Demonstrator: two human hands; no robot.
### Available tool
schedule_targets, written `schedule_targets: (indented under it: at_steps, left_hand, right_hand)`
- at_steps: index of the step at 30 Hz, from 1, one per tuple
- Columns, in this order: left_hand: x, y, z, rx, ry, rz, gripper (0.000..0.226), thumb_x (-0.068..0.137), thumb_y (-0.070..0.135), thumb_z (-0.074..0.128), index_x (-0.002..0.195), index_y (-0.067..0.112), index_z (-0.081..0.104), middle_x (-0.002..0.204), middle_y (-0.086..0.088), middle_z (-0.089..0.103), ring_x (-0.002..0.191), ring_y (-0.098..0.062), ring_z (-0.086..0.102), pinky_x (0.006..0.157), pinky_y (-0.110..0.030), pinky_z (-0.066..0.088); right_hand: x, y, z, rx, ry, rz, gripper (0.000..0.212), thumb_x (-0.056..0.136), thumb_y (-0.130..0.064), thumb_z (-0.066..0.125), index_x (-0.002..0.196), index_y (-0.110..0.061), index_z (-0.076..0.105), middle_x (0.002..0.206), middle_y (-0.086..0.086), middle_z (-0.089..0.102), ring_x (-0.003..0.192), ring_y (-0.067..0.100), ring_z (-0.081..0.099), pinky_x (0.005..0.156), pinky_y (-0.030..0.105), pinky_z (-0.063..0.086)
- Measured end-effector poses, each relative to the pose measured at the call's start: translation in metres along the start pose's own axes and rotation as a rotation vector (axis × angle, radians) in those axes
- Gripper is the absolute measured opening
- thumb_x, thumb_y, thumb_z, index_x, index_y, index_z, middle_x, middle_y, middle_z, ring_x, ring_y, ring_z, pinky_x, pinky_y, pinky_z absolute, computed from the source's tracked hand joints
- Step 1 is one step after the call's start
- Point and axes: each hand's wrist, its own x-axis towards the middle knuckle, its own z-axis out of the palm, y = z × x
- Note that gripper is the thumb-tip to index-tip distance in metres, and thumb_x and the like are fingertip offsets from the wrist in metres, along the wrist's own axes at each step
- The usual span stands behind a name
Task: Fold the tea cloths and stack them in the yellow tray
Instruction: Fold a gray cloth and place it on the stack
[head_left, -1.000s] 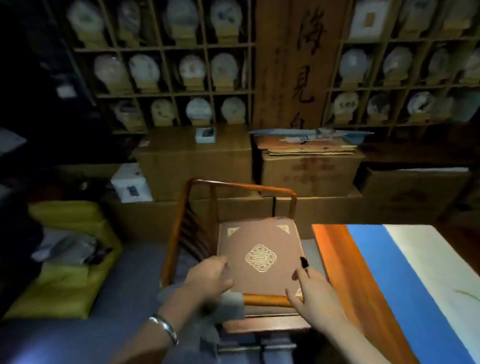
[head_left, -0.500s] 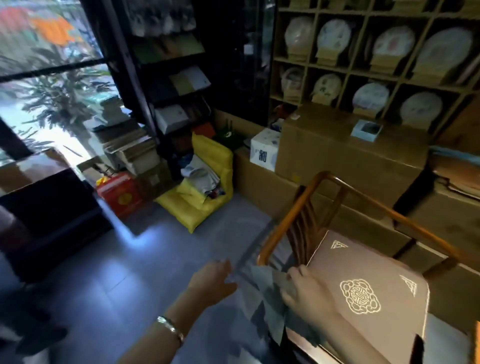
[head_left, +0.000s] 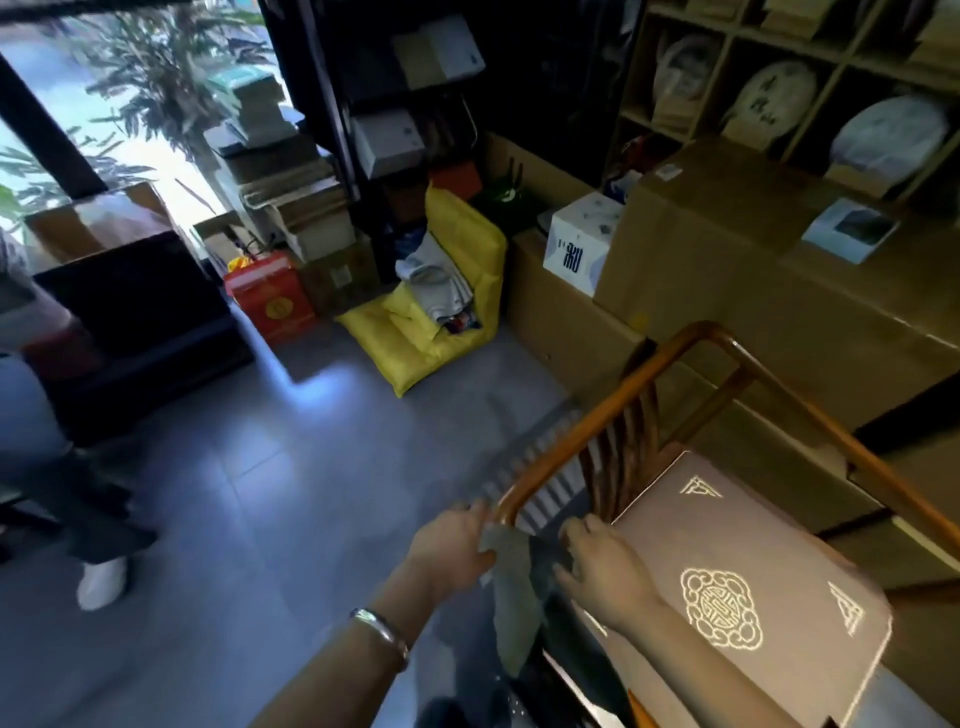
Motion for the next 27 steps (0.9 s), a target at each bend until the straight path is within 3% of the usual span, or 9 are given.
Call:
schedule_targets:
  at_steps: [4, 7, 10, 16, 19, 22, 27]
  left_hand:
    - [0.016, -0.002, 0.005, -0.044, 0.0, -0.022, 0.038, 0.088, 0.03, 0.056, 0.123, 0.022, 0.047, 0.123, -0.002, 0.054, 0.106, -0.022, 0.057, 0.086, -0.036, 0.052]
    - [0.027, -0.008, 0.007, -0.019, -0.029, -0.016, 0.039, 0.09, 0.03, 0.057, 0.126, 0.017, 0.05, 0.125, -0.005, 0.053, 0.11, -0.023, 0.056, 0.09, -0.037, 0.051]
    - [0.035, -0.015, 0.012, -0.028, -0.055, -0.02, 0.039, 0.091, 0.031, 0.056, 0.127, 0.017, 0.053, 0.126, -0.005, 0.053, 0.114, -0.023, 0.054, 0.093, -0.035, 0.049]
    - [0.044, -0.025, 0.007, -0.049, -0.083, 0.105, 0.025, 0.094, 0.025, 0.05, 0.108, 0.009, 0.063, 0.111, -0.01, 0.06, 0.103, -0.024, 0.057, 0.089, -0.032, 0.046]
    - [0.043, -0.024, 0.001, -0.219, -0.095, 0.172, 0.013, 0.094, 0.014, 0.051, 0.098, 0.004, 0.057, 0.098, -0.012, 0.063, 0.09, -0.025, 0.058, 0.073, -0.024, 0.041]
    - [0.043, -0.02, -0.012, -0.321, -0.074, 0.175, 0.004, 0.091, 0.013, 0.049, 0.091, 0.012, 0.053, 0.086, -0.003, 0.057, 0.077, -0.016, 0.052, 0.062, -0.017, 0.035]
    - [0.048, -0.01, -0.032, -0.389, -0.052, 0.159, 0.007, 0.089, 0.018, 0.05, 0.082, 0.02, 0.05, 0.077, 0.01, 0.049, 0.072, -0.011, 0.05, 0.067, -0.027, 0.041]
  right_hand:
    - [0.028, 0.009, 0.011, 0.058, -0.038, -0.008, 0.034, 0.088, -0.036, 0.057, 0.119, -0.023, 0.05, 0.117, 0.0, 0.052, 0.107, 0.015, 0.054, 0.077, 0.021, 0.039]
    - [0.049, 0.009, 0.02, 0.072, -0.153, -0.042, 0.043, 0.091, -0.031, 0.055, 0.131, -0.02, 0.045, 0.128, 0.004, 0.049, 0.117, 0.02, 0.049, 0.093, 0.029, 0.042]
    - [0.061, 0.01, 0.032, 0.098, -0.237, -0.078, 0.046, 0.091, -0.033, 0.054, 0.134, -0.021, 0.043, 0.129, 0.005, 0.049, 0.118, 0.022, 0.048, 0.096, 0.033, 0.042]
    - [0.071, 0.02, 0.045, 0.118, -0.263, -0.141, 0.024, 0.087, -0.038, 0.056, 0.108, -0.027, 0.054, 0.105, -0.005, 0.054, 0.093, 0.006, 0.048, 0.075, 0.021, 0.035]
    - [0.071, 0.027, 0.045, 0.151, -0.318, -0.133, 0.022, 0.083, -0.037, 0.06, 0.1, -0.024, 0.055, 0.101, -0.005, 0.058, 0.085, 0.005, 0.047, 0.071, 0.023, 0.038]
    - [0.065, 0.035, 0.038, 0.251, -0.373, -0.097, 0.024, 0.078, -0.037, 0.064, 0.098, -0.027, 0.056, 0.094, -0.009, 0.06, 0.083, 0.005, 0.056, 0.068, 0.02, 0.047]
    - [0.048, 0.041, 0.021, 0.434, -0.395, -0.073, 0.021, 0.075, -0.034, 0.067, 0.094, -0.027, 0.064, 0.085, -0.017, 0.062, 0.08, -0.008, 0.058, 0.064, 0.008, 0.042]
